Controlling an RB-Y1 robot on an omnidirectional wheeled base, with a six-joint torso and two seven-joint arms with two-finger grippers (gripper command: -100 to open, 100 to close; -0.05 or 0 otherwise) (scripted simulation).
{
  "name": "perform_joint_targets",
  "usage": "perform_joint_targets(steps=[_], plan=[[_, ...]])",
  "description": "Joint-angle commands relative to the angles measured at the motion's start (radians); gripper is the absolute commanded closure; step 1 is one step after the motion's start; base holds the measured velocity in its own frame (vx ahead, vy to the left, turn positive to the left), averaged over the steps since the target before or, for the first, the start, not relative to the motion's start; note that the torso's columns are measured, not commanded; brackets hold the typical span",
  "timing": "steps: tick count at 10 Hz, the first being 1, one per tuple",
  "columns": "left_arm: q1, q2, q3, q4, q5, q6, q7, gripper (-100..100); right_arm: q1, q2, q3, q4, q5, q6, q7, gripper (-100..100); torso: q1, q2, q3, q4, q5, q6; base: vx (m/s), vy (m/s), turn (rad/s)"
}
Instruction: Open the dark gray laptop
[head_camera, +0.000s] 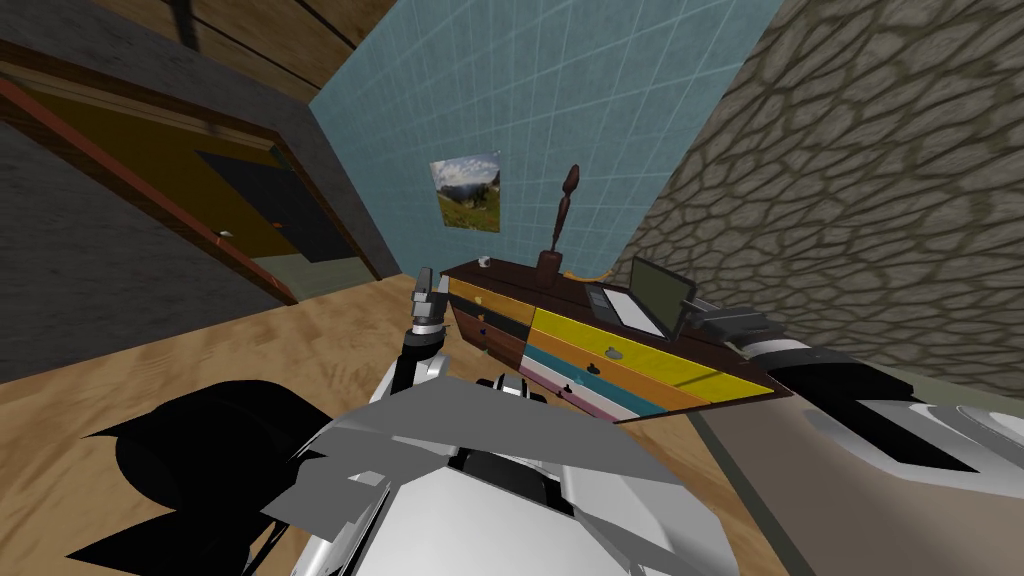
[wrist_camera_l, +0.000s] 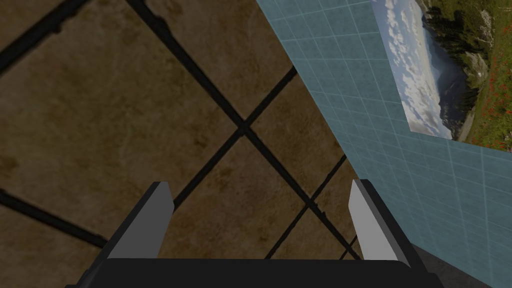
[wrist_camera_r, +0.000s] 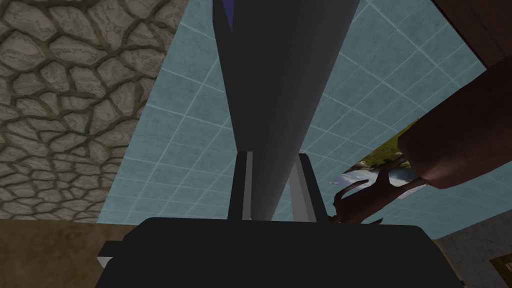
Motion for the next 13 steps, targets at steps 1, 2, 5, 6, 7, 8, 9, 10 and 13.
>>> perform_joint_targets(steps=[1,2,5,6,7,8,9,10,13], plan=[[0.000,0.000,0.000,0.000,0.000,0.000,0.000,0,-0.087,-0.036,0.078,0.083,0.018,-0.047,0.037,100,-0.001,-0.001,-0.001,0.000,0.001,-0.001,-0.056,0.070,-0.032],[0.000,0.000,0.000,0.000,0.000,0.000,0.000,0,-0.120,-0.036,0.103,0.112,0.018,-0.047,0.037,100,0.005,0.002,0.001,0.000,0.001,-0.001,-0.070,0.082,-0.022],[0.000,0.000,0.000,0.000,0.000,0.000,0.000,0,-0.216,-0.036,0.166,0.194,0.018,-0.047,0.037,100,0.003,0.002,0.001,0.002,0.002,-0.001,-0.019,0.020,0.002],[0.000,0.000,0.000,0.000,0.000,0.000,0.000,0,-0.246,-0.071,0.208,0.221,0.036,-0.094,0.073,100,0.004,0.002,0.000,0.003,0.004,-0.002,-0.062,0.064,-0.046],[0.000,0.000,0.000,0.000,0.000,0.000,0.000,0,-0.274,-0.071,0.230,0.245,0.036,-0.095,0.073,100,0.012,0.006,0.003,0.003,0.005,-0.002,-0.084,0.074,-0.020],[0.000,0.000,0.000,0.000,0.000,0.000,0.000,0,-0.299,-0.071,0.252,0.269,0.036,-0.095,0.073,100,0.014,0.008,0.005,0.003,0.005,-0.002,-0.043,0.049,-0.001],[0.000,0.000,0.000,0.000,0.000,0.000,0.000,0,-0.332,-0.071,0.285,0.298,0.036,-0.095,0.073,100,0.012,0.006,0.003,0.004,0.006,-0.003,-0.010,0.023,0.001],[0.000,0.000,0.000,0.000,0.000,0.000,0.000,0,-0.367,-0.071,0.291,0.332,0.036,-0.095,0.073,100,0.009,0.003,0.001,0.003,0.006,-0.003,0.000,0.000,0.000],[0.000,0.000,0.000,0.000,0.000,0.000,0.000,0,-0.445,-0.106,0.363,0.410,0.053,-0.142,0.110,100,0.015,0.007,0.003,0.004,0.007,-0.003,-0.044,0.054,-0.022]])
